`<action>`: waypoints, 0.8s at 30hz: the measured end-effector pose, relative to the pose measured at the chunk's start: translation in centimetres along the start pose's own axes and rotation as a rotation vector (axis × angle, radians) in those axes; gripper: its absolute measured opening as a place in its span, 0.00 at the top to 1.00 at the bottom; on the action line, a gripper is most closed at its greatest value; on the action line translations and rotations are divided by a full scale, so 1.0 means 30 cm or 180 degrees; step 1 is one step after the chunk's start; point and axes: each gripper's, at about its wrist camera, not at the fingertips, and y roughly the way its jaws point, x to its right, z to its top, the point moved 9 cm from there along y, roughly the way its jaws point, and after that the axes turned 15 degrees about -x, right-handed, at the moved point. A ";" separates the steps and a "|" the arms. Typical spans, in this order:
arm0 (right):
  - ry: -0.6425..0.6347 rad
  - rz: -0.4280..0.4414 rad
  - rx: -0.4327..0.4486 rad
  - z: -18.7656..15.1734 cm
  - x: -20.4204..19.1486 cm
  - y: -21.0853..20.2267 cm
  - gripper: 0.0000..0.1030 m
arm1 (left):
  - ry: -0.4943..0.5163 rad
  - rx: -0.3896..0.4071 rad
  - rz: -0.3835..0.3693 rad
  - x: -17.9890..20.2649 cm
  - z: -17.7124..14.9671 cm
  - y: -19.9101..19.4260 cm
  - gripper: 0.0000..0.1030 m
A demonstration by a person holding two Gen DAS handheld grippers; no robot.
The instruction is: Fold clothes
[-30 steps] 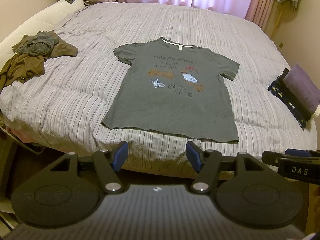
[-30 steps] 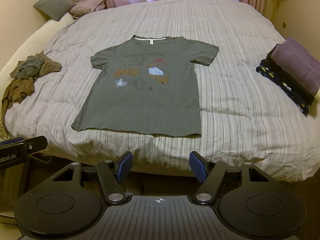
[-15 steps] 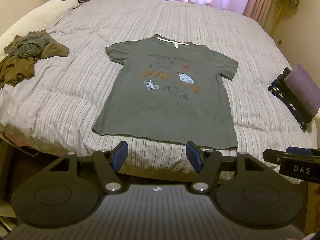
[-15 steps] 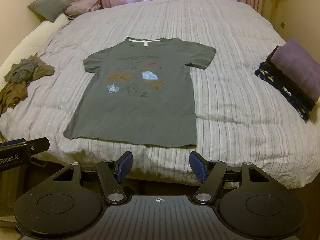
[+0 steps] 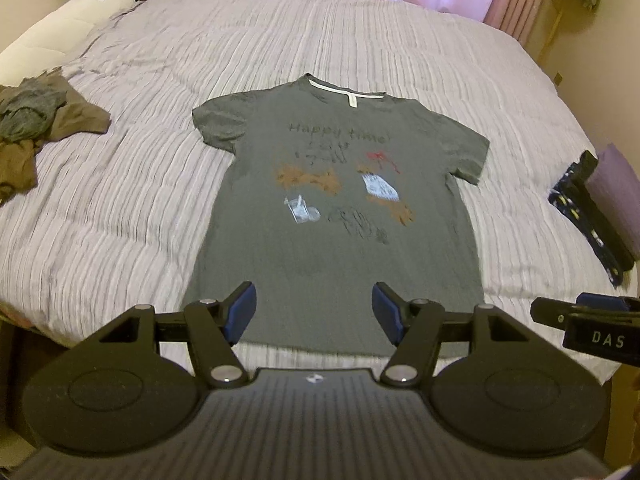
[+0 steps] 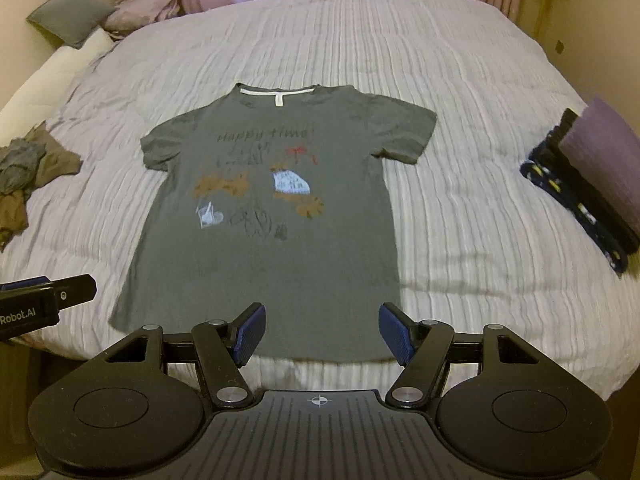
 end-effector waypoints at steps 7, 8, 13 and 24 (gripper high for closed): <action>0.0141 -0.0042 -0.0137 0.202 -0.086 0.070 0.36 | 0.0065 -0.0130 0.0002 -0.122 0.251 0.077 0.41; 0.0168 -0.0045 -0.0158 0.232 -0.097 0.084 0.36 | 0.0079 -0.0149 -0.0001 -0.138 0.284 0.089 0.41; 0.0337 -0.0030 -0.0278 0.357 -0.133 0.163 0.36 | 0.0079 -0.0232 -0.0030 -0.225 0.430 0.166 0.41; 0.0976 -0.0258 -0.0618 0.522 -0.004 0.460 0.36 | -0.0905 -0.0436 -0.1012 -0.508 0.640 0.537 0.42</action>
